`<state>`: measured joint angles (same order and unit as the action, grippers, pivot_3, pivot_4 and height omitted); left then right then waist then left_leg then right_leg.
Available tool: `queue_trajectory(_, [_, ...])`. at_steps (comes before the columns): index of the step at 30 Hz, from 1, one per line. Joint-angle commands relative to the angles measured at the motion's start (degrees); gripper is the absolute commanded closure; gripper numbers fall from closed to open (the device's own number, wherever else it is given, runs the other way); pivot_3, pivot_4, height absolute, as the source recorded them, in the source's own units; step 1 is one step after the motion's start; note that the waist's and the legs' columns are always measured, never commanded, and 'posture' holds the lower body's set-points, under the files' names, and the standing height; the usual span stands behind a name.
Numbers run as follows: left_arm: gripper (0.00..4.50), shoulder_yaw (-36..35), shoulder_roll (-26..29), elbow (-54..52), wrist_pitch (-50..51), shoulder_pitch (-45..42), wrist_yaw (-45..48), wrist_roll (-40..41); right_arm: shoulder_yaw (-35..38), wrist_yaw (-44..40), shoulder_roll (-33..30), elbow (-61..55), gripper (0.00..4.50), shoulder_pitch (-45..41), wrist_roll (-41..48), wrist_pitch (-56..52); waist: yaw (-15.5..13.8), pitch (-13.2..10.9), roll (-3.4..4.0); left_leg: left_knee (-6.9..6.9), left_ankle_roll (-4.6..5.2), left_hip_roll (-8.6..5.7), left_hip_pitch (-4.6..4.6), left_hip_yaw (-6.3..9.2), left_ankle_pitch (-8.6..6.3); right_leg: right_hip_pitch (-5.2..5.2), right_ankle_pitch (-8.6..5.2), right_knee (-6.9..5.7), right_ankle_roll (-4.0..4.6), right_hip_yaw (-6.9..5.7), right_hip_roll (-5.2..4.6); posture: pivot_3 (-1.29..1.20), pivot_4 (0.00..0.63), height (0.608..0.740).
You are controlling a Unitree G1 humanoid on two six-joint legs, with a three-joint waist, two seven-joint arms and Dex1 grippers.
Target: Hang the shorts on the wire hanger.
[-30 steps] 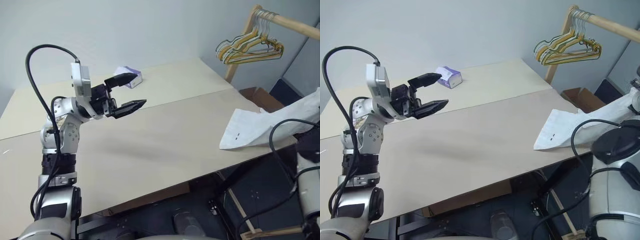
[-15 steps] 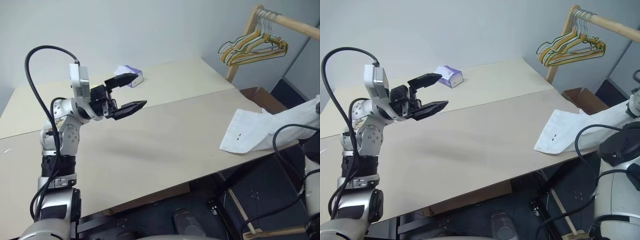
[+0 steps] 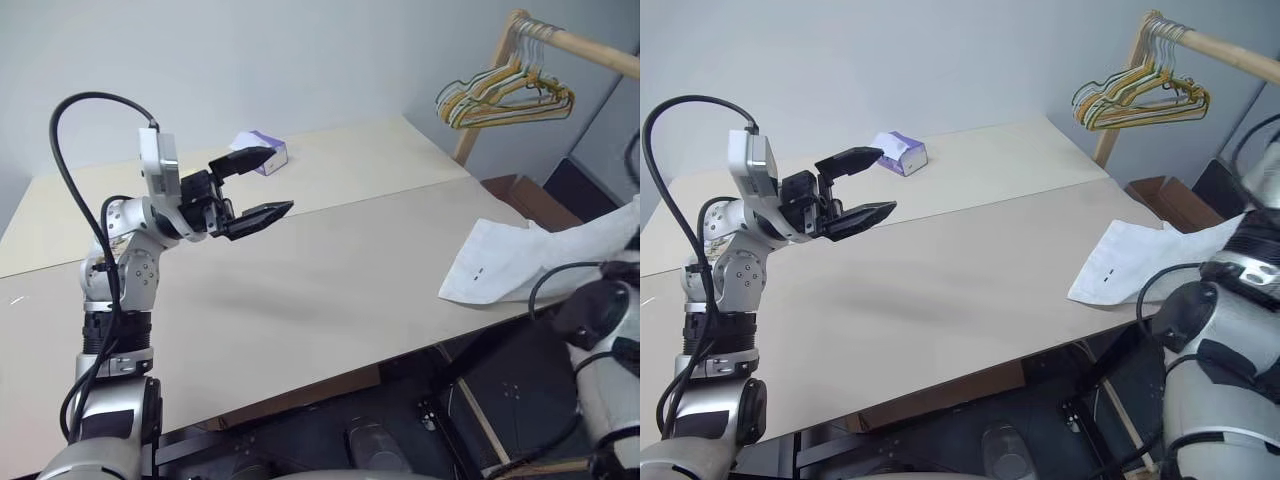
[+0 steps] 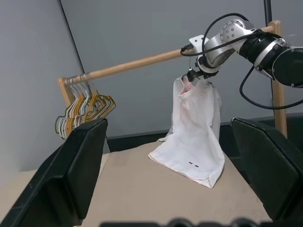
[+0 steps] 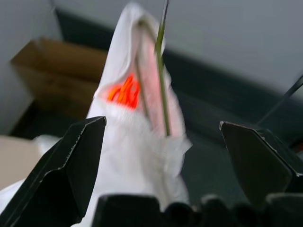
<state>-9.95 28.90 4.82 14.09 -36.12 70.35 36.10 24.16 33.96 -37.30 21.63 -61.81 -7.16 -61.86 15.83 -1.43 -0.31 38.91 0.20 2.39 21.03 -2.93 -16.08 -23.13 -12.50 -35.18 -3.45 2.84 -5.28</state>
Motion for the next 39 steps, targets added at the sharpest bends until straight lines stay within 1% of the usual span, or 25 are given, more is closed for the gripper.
queue_trajectory(1, [0.0,-1.0,0.8,-0.3,0.2,-1.1,-1.6,0.4,-9.4,1.1,0.3,-8.9,0.04,2.5,-6.9,9.3,0.0,0.0,0.0,0.0,0.0,-0.01,-0.01,0.0,0.0,-0.01,0.01,0.0,-0.01,0.01,0.0,-0.18,0.0,0.74])
queue_trajectory(3, [0.0,-1.6,0.7,-0.1,-0.2,-0.8,-3.6,-0.2,-14.2,-0.4,-0.1,-10.4,0.04,4.3,-9.9,12.7,0.0,0.0,0.0,0.02,0.0,-0.01,-0.03,0.01,0.0,-0.02,0.02,0.01,-0.03,0.02,-0.01,-0.18,0.0,0.74])
queue_trajectory(6, [0.0,-2.0,1.7,-0.3,-0.7,0.6,-5.8,-1.7,-19.1,-4.7,-0.1,-12.4,0.04,6.2,-11.9,16.8,-0.1,0.0,-0.01,0.03,0.0,-0.02,-0.22,0.03,0.0,0.0,0.03,0.03,-0.04,0.01,-0.01,-0.16,0.0,0.74])
queue_trajectory(10, [0.0,-2.1,5.8,-2.3,0.3,4.9,-5.1,-2.7,-24.6,-23.3,0.0,-18.2,0.04,8.8,-6.7,18.2,-0.1,0.0,-0.01,-0.01,0.0,0.02,-0.32,0.02,0.0,0.01,0.04,0.03,-0.03,0.03,0.04,-0.14,0.0,0.74])
queue_trajectory(12, [0.0,-3.0,6.8,-3.2,0.5,7.2,-6.3,-2.4,-27.8,-29.6,-0.1,-19.6,0.04,9.9,-6.5,19.3,-0.5,0.0,-0.02,-0.03,0.0,0.03,-0.36,0.03,0.0,0.02,0.04,0.01,-0.03,0.04,0.04,-0.13,0.0,0.74])
queue_trajectory(15, [0.0,-3.7,8.3,-4.9,0.9,10.7,-7.1,-2.7,-29.3,-38.3,0.8,-22.3,0.04,12.6,-3.2,22.7,-1.3,0.0,-0.05,0.0,0.0,0.03,-0.34,0.03,0.0,0.01,0.04,0.01,-0.02,0.02,0.03,-0.09,0.0,0.74])
queue_trajectory(18, [0.0,-4.7,9.6,-7.4,2.8,14.4,-9.2,-2.5,-31.9,-49.1,0.5,-27.5,0.04,18.4,1.1,29.7,-2.9,0.0,-0.11,-0.02,0.01,0.05,-0.3,0.1,-0.01,0.01,0.04,0.07,-0.02,-0.08,0.04,-0.04,0.0,0.74])
queue_trajectory(20, [0.0,-5.1,9.9,-9.1,3.0,16.6,-10.8,-2.7,-32.3,-53.1,1.2,-29.5,0.04,22.0,3.0,33.4,-4.3,0.0,-0.13,-0.04,0.01,0.06,-0.27,0.14,-0.01,-0.01,0.04,0.1,-0.02,-0.12,0.04,-0.01,0.0,0.74])
queue_trajectory(23, [0.0,-5.5,9.9,-11.2,3.5,19.4,-12.8,-2.7,-35.5,-58.0,-0.1,-30.4,0.04,26.4,1.8,39.7,-7.0,-0.1,-0.24,-0.02,0.02,0.05,-0.22,0.14,-0.02,-0.04,0.05,0.1,0.0,-0.17,0.03,0.04,0.0,0.74])
queue_trajectory(24, [0.0,-5.3,9.8,-11.9,3.5,20.4,-13.6,-3.3,-36.2,-60.3,-0.6,-30.6,0.04,27.2,2.0,39.9,-7.6,-0.1,-0.25,0.0,0.02,0.05,-0.21,0.13,-0.02,-0.03,0.05,0.08,0.01,-0.2,0.03,0.05,0.0,0.74])
queue_trajectory(26, [0.0,-4.9,9.7,-13.7,3.5,22.8,-15.0,-4.1,-37.7,-62.4,-1.0,-30.3,0.04,29.0,0.8,43.1,-9.7,-0.1,-0.29,0.01,0.02,0.05,-0.22,-0.02,-0.02,-0.03,0.05,0.08,0.02,-0.23,0.03,0.07,0.0,0.74])
queue_trajectory(28, [0.0,-4.7,10.0,-15.3,3.9,24.6,-15.3,-4.2,-38.4,-62.9,-0.8,-29.4,0.04,29.8,-0.5,44.5,-11.2,-0.1,-0.35,0.01,0.02,0.06,-0.22,-0.26,-0.02,-0.04,0.04,0.08,0.07,-0.29,0.04,0.08,0.0,0.74])
queue_trajectory(32, [0.0,-5.6,9.8,-17.8,5.1,26.8,-15.9,-2.5,-39.6,-65.1,-0.3,-28.0,0.04,29.8,-2.4,42.4,-14.3,-0.1,-0.43,0.03,0.0,0.11,-0.2,-0.32,-0.01,-0.07,0.03,0.05,0.22,-0.44,0.09,0.1,0.0,0.74])
queue_trajectory(35, [0.0,-5.7,9.9,-18.4,5.7,27.3,-16.9,-3.0,-39.6,-65.2,0.3,-27.7,0.04,30.3,-3.4,43.8,-15.6,-0.1,-0.44,0.04,-0.01,0.11,-0.19,-0.31,0.0,-0.07,0.03,0.05,0.26,-0.48,0.1,0.1,0.0,0.74])
queue_trajectory(39, [0.0,-5.3,9.9,-18.5,5.8,27.6,-17.4,-3.7,-39.3,-64.4,1.1,-26.6,0.04,30.3,-5.1,44.3,-16.4,-0.1,-0.46,0.04,-0.02,0.1,-0.18,-0.31,0.0,-0.07,0.02,0.06,0.28,-0.51,0.11,0.1,0.0,0.74])
